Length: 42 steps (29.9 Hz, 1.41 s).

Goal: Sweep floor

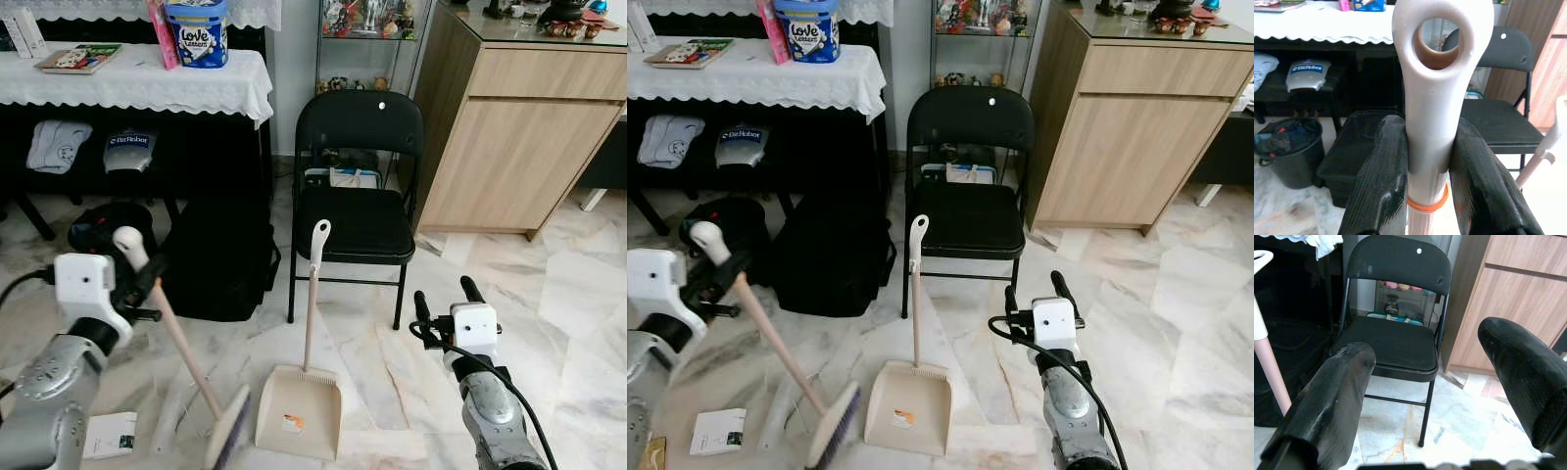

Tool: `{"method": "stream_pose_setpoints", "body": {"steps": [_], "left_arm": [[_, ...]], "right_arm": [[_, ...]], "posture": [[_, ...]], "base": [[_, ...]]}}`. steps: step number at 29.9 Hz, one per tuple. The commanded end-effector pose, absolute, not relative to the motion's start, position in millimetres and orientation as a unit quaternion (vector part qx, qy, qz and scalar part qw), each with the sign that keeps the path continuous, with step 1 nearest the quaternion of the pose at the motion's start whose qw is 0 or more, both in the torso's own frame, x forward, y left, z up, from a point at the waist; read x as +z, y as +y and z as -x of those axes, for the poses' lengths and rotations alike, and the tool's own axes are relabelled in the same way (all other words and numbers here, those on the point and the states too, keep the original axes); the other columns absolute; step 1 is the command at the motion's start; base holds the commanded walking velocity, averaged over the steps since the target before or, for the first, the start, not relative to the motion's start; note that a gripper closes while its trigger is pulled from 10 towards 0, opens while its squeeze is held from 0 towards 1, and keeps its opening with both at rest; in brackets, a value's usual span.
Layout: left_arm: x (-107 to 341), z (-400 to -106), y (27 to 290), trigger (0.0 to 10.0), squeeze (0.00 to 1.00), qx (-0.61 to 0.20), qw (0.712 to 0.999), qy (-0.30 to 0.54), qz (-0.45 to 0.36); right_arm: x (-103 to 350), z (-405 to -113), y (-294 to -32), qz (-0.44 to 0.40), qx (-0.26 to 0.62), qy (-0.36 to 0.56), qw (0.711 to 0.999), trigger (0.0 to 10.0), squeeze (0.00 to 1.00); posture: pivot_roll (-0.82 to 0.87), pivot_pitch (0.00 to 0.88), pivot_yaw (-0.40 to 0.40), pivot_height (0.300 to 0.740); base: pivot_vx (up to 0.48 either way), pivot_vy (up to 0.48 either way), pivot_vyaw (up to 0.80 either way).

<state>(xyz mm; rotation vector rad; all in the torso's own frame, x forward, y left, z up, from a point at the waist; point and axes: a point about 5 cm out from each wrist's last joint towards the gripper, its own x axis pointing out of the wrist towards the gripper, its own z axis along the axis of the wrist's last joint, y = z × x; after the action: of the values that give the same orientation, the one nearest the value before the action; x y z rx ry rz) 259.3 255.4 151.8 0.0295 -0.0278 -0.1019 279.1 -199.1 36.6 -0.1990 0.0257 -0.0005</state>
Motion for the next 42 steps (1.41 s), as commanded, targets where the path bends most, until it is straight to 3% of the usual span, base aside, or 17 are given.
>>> {"method": "stream_pose_setpoints", "body": {"steps": [1, 7, 13, 19, 32, 42], "left_arm": [[158, -260, 261, 10.0, 0.0, -0.038, 0.998, -0.03, -0.033], [154, -258, 268, 10.0, 0.0, 0.03, 0.997, -0.049, -0.05], [132, -250, 258, 10.0, 0.0, 0.071, 0.995, -0.05, -0.049], [122, -245, 233, 10.0, 0.0, 0.077, 0.994, -0.064, -0.044], [117, -261, 224, 10.0, 0.0, 0.094, 0.992, -0.082, -0.028], [109, -267, 213, 10.0, 0.0, 0.096, 0.992, -0.084, -0.023]], "right_arm": [[39, -282, -201, 0.1, -0.003, 0.013, 0.995, 10.0, 0.0], [39, -282, -201, 0.1, -0.003, 0.012, 0.995, 10.0, 0.0], [44, -284, -199, 0.093, -0.005, -0.002, 0.996, 10.0, 0.0], [54, -282, -198, 0.078, -0.016, -0.032, 0.996, 10.0, 0.0], [67, -281, -204, 0.072, -0.052, -0.057, 0.994, 10.0, 0.0], [72, -282, -209, 0.08, -0.055, -0.061, 0.993, 10.0, 0.0]], "posture": [[-0.01, 0.0, -0.035, 0.74], [-0.01, 0.0, -0.036, 0.74], [-0.02, 0.0, -0.032, 0.74], [-0.03, 0.0, -0.037, 0.74], [-0.05, 0.0, -0.026, 0.74], [-0.05, 0.0, -0.039, 0.74]], "base": [[0.0, 0.0, 0.0], [0.0, 0.0, 0.0], [0.0, 0.0, 0.0], [0.0, 0.0, 0.0], [0.0, 0.0, 0.0], [0.0, 0.0, 0.73]]}}
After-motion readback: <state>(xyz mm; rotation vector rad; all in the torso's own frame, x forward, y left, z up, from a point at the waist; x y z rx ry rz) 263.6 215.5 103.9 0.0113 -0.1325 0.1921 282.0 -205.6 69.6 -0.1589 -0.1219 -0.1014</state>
